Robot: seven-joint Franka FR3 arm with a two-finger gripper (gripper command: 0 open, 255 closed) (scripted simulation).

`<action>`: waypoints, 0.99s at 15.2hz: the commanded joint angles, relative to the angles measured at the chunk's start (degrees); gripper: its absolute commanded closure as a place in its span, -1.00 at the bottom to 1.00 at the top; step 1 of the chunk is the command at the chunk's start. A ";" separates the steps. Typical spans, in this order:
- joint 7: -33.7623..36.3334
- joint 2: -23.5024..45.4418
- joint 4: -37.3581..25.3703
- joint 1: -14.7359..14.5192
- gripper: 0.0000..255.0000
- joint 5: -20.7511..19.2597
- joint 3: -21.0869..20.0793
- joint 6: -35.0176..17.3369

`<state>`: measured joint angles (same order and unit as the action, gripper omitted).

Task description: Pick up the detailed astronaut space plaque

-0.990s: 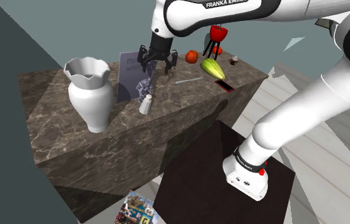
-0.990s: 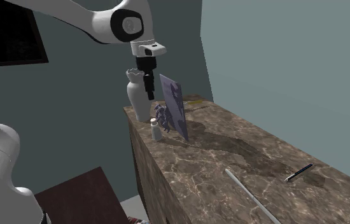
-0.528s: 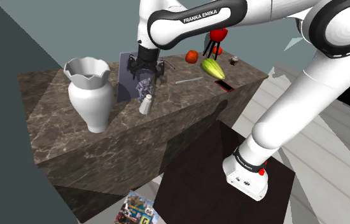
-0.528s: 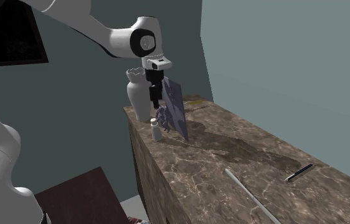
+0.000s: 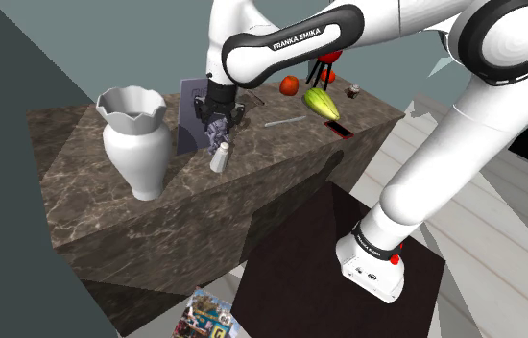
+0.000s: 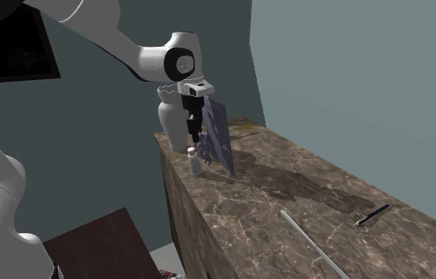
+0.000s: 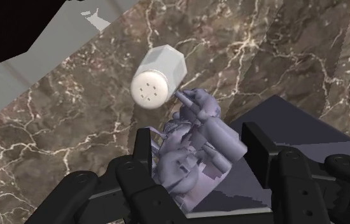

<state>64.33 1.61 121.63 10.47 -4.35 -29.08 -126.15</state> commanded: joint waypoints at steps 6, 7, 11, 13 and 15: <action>0.04 0.10 -0.01 0.00 1.00 -0.05 0.01 -0.04; 0.05 0.11 0.01 0.00 1.00 -0.06 0.00 -0.06; -0.56 -0.91 -1.25 0.08 1.00 0.66 0.03 2.06; -0.92 -1.57 -2.15 0.12 1.00 1.11 0.06 3.53; -1.26 -2.18 -3.11 0.15 1.00 1.51 0.09 5.00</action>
<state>63.32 0.04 118.71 10.61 -3.21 -28.99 -121.83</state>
